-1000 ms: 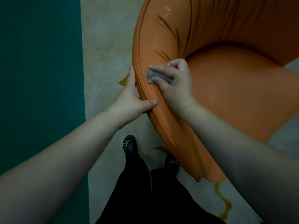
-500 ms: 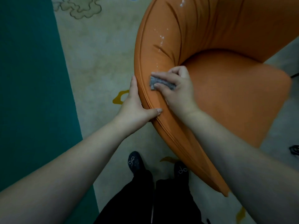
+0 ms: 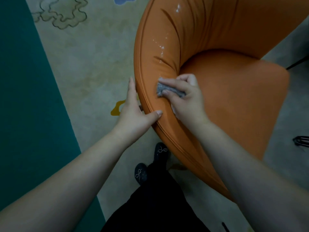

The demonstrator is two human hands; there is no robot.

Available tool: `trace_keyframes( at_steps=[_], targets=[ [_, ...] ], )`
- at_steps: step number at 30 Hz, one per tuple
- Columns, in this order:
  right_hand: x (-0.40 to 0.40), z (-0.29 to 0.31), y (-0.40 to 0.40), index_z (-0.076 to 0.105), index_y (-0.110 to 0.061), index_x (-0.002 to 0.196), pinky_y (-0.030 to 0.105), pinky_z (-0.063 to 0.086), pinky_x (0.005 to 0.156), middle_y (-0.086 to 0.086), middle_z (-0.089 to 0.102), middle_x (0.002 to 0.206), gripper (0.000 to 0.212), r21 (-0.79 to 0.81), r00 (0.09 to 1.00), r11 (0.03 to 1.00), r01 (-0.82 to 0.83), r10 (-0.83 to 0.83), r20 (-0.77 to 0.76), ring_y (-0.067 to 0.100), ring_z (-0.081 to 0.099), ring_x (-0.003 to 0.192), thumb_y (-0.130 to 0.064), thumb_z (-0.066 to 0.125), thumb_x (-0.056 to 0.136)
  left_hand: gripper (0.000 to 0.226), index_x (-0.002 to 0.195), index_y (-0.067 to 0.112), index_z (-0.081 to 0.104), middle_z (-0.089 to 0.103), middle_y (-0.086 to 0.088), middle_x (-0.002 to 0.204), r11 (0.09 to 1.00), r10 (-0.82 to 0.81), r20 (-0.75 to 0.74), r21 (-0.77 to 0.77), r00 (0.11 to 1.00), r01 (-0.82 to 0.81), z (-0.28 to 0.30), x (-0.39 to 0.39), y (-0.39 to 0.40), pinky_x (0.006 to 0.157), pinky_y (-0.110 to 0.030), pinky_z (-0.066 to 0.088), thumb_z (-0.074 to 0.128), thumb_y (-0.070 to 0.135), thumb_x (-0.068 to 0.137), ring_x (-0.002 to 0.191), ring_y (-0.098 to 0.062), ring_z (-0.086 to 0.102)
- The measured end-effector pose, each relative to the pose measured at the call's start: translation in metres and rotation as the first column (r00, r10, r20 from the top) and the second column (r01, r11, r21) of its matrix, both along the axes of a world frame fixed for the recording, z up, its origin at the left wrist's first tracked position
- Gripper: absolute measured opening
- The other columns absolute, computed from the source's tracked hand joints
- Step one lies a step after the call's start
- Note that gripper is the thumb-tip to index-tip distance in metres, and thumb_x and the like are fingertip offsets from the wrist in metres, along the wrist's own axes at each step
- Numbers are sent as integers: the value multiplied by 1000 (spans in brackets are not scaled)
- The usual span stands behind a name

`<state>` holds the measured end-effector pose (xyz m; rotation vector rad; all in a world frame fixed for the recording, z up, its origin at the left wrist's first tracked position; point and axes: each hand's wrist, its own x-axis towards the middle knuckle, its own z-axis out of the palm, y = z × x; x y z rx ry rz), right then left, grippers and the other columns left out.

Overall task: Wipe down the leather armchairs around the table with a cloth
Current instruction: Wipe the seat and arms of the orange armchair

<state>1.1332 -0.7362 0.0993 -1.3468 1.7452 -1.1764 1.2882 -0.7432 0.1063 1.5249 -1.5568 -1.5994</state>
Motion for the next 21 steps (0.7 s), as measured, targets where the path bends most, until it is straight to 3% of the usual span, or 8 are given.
trace_keyframes(
  at_steps=[3,5,9,13,18,21],
  targets=[
    [-1,-2,9,67,-19,110,13,42,91,3,40,98,37,-33,1000,999,-20,21,13,-3,45,94,-1,70,78,116,152,35,-10,14,21,155,998,-28,37,-62,999,30,5,3,-27,109,-40,41,78,19,79,138,-10,36],
    [-1,-2,-14,70,-16,107,18,43,91,4,40,98,33,-54,999,999,-5,3,-40,6,46,94,-2,71,78,115,153,37,-7,9,15,160,995,-70,57,-66,996,74,7,3,-42,110,-44,39,79,20,78,140,-16,35],
    [-4,-2,-59,71,-18,107,17,42,92,4,40,99,30,-21,1000,999,26,-26,-8,10,46,95,-7,71,79,115,153,41,-4,14,16,160,991,-117,101,-55,988,123,11,2,-62,107,-46,42,80,23,76,136,-23,42],
    [-7,-8,-18,67,-21,110,10,41,86,5,41,98,37,-48,999,998,-28,29,15,0,45,94,-5,71,78,119,152,42,-6,7,17,160,985,-159,120,-51,980,166,16,-1,-77,108,-47,41,81,31,72,137,-23,42],
    [-10,-7,-61,73,-14,104,19,42,89,9,43,96,28,-91,997,995,-34,28,-66,16,48,93,-7,72,77,120,151,45,-8,9,20,159,985,-172,108,-3,979,173,18,0,-79,106,-47,44,77,37,67,137,-18,40],
    [-10,-7,-78,72,-16,105,14,39,90,6,42,96,28,-74,1000,997,-8,6,-16,10,47,93,-8,72,78,120,149,50,-7,10,24,158,987,-162,107,23,981,161,17,0,-80,102,-46,47,79,36,68,133,-21,46]
  ],
)
